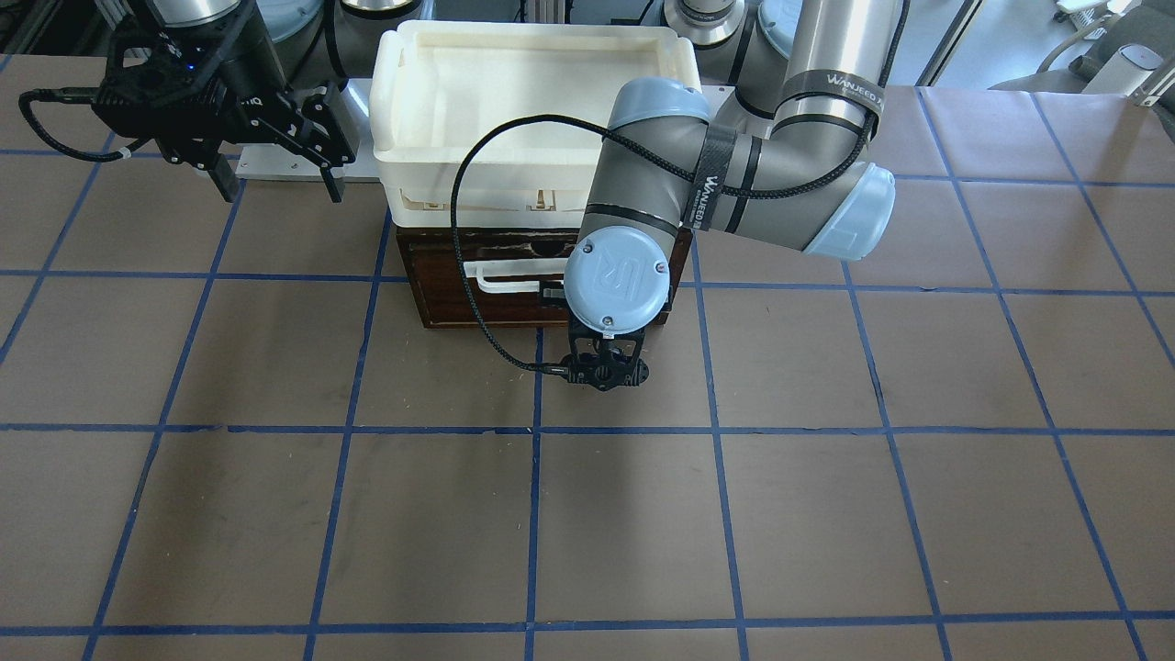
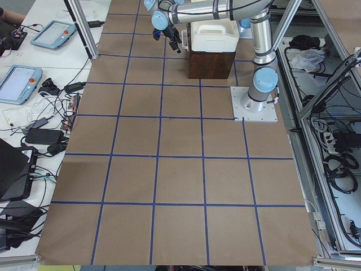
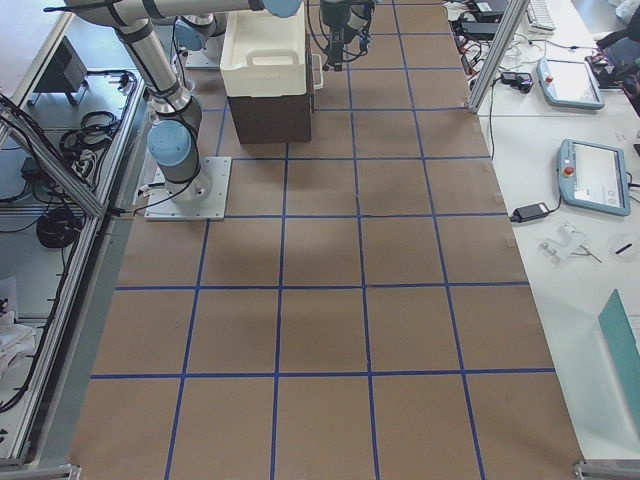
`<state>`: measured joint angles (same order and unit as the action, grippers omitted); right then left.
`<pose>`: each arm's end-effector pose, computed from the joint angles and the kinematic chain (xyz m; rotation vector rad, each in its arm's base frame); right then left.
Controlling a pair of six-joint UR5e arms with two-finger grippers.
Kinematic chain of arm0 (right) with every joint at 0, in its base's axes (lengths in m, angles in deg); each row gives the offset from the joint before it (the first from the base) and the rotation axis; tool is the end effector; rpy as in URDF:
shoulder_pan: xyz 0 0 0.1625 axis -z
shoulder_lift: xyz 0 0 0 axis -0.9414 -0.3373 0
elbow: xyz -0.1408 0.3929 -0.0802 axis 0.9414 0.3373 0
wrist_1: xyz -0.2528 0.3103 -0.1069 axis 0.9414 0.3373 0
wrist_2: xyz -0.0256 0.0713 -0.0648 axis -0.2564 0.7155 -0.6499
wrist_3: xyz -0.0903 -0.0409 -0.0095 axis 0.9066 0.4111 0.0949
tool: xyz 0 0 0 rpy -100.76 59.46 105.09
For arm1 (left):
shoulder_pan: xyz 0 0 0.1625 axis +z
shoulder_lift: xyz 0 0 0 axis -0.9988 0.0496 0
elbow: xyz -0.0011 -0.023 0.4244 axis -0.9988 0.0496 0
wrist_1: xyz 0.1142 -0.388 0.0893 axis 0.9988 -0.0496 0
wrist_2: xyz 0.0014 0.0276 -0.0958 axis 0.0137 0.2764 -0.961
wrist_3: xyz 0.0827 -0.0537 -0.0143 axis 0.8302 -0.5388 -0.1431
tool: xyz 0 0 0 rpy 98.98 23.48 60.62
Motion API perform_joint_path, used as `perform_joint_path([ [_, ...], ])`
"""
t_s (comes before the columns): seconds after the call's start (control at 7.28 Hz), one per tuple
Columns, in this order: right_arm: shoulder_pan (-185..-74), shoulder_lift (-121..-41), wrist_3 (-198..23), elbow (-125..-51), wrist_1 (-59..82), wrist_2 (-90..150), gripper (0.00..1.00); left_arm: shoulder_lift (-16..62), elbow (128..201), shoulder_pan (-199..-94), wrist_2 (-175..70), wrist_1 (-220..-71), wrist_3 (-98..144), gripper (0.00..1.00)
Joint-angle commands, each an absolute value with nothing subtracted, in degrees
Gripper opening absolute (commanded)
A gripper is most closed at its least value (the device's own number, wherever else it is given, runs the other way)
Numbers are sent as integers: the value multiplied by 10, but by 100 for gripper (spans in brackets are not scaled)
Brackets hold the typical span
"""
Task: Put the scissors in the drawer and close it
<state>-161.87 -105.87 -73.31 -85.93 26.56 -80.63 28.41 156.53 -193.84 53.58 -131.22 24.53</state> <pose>0.1500 -0.4598 0.5255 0.0205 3.0956 -0.1593 -0.3062 -0.5252 0.2891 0.0575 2.9857 0.8112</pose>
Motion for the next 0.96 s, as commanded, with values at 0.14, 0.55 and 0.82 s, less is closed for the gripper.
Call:
perform_joint_path([
  [0.14, -1619, -1058, -733, -859, 266, -806, 100, 282, 1565, -1939, 536, -1330, 244, 100],
  [0.55, -1619, -1058, -733, -859, 266, -806, 100, 269, 1545, -1930, 538, -1280, 255, 100],
  [0.82, -1619, -1059, -733, -859, 266, -806, 100, 227, 1507, -1893, 537, -1265, 255, 100],
])
